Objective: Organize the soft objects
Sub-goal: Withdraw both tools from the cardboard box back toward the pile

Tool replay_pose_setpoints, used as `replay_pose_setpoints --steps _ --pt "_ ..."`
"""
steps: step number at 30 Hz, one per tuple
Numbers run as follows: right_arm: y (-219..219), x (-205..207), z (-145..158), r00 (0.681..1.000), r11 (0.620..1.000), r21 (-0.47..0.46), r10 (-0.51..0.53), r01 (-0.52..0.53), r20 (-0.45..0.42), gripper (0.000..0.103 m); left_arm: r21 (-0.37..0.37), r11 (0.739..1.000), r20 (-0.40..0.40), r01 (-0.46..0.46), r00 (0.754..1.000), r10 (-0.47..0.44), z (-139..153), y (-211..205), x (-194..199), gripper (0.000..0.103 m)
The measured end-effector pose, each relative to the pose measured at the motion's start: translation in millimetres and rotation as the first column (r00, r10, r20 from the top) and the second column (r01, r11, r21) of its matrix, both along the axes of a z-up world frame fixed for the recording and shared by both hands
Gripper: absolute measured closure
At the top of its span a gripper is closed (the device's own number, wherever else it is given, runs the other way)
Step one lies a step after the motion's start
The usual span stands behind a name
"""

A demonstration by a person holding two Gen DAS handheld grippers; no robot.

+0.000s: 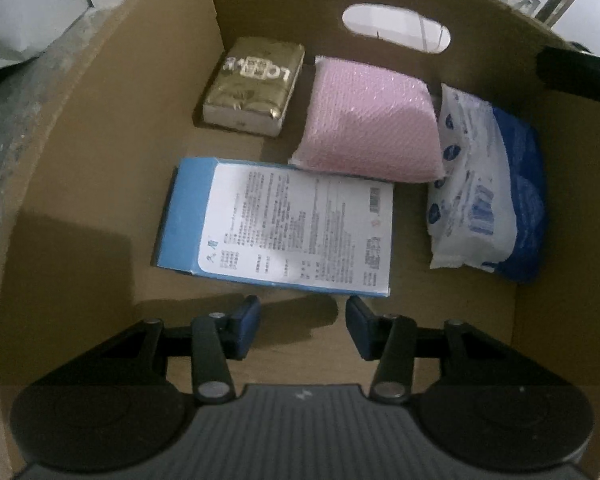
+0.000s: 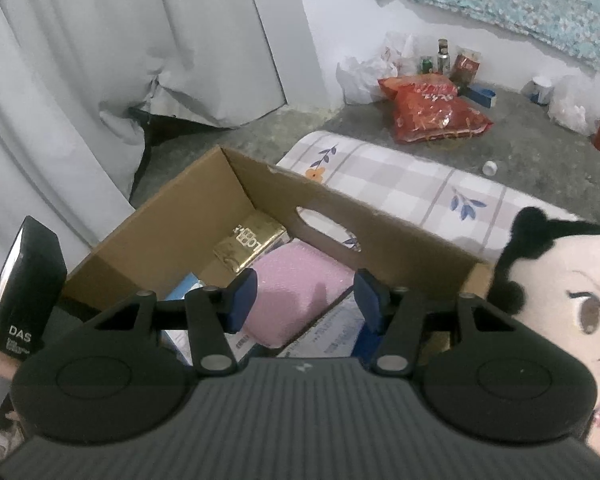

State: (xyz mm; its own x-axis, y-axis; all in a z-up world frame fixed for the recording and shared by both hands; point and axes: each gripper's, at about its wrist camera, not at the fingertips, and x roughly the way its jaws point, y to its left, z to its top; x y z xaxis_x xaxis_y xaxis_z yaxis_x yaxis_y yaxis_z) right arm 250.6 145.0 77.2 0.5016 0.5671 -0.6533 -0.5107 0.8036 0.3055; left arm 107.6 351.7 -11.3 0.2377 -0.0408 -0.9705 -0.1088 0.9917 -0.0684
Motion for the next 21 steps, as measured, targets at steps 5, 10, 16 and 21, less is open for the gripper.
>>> replay_pose_setpoints --steps 5,10,16,21 --pt "-25 -6 16 0.999 0.999 0.028 -0.044 0.044 0.013 0.05 -0.044 0.998 0.054 -0.037 0.998 0.04 1 4 5 0.054" --pt "-47 -21 30 0.997 0.998 -0.006 -0.062 0.063 0.042 0.05 -0.003 1.0 0.041 -0.02 0.999 0.021 -1 0 6 0.053" --pt "-52 -38 37 0.995 0.998 -0.056 -0.038 0.043 0.092 0.05 0.037 0.999 0.104 0.039 0.994 -0.043 30 -14 -11 0.042" --pt "-41 -36 30 0.997 0.998 -0.049 -0.023 0.027 0.073 0.05 0.197 0.966 0.232 0.167 0.949 -0.211 47 -35 -3 0.008"
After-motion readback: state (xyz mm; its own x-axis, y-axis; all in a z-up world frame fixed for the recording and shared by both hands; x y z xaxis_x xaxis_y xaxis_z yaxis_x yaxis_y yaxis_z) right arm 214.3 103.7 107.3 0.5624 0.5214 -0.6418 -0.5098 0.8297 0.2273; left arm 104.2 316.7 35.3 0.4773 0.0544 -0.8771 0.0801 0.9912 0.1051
